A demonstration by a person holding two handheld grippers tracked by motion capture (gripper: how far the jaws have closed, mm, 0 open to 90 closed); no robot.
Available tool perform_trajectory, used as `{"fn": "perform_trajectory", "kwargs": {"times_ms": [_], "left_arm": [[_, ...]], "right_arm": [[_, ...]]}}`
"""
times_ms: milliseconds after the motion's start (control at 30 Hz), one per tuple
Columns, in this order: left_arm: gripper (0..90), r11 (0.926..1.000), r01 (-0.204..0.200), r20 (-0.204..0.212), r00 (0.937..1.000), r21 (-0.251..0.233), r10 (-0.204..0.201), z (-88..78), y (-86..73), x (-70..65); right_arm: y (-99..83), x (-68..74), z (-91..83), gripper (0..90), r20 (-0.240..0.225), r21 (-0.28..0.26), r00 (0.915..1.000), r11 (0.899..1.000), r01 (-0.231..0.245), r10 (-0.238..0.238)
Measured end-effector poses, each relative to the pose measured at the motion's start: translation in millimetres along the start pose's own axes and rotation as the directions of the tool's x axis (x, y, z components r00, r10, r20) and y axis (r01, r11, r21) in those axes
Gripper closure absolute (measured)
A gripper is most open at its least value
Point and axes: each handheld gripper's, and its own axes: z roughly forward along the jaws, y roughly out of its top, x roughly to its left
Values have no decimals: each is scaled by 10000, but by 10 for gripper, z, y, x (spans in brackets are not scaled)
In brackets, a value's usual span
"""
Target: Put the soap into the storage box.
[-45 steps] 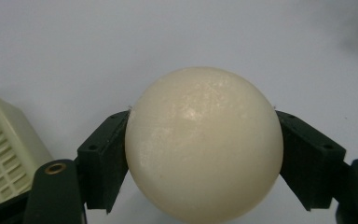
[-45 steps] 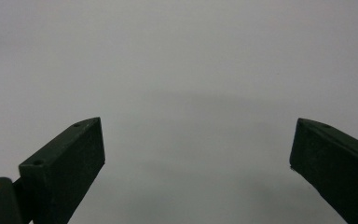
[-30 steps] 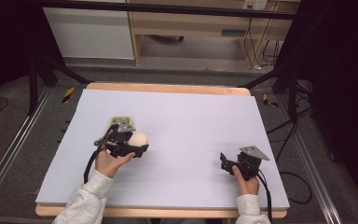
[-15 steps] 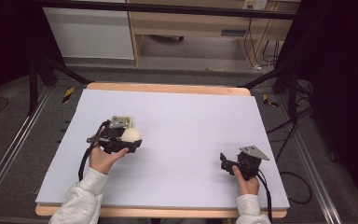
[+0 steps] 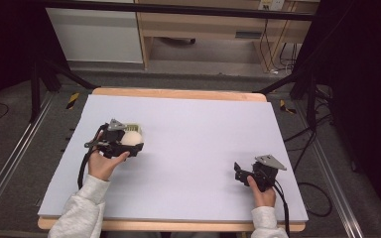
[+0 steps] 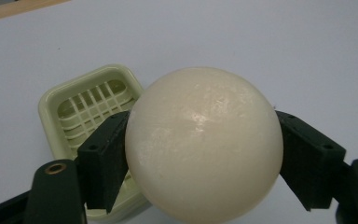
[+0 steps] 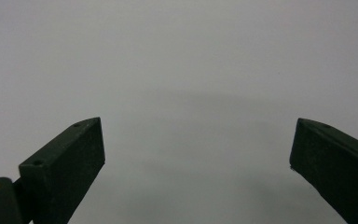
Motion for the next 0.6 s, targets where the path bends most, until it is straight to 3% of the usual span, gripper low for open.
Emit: {"fn": "perform_trajectory", "kwargs": {"times_ms": [600], "left_arm": [[242, 9991, 368, -293, 9989, 195, -362, 128, 47, 207]], "right_arm": [[1, -5, 4, 35, 11, 36, 10000, 10000, -10, 10]]}}
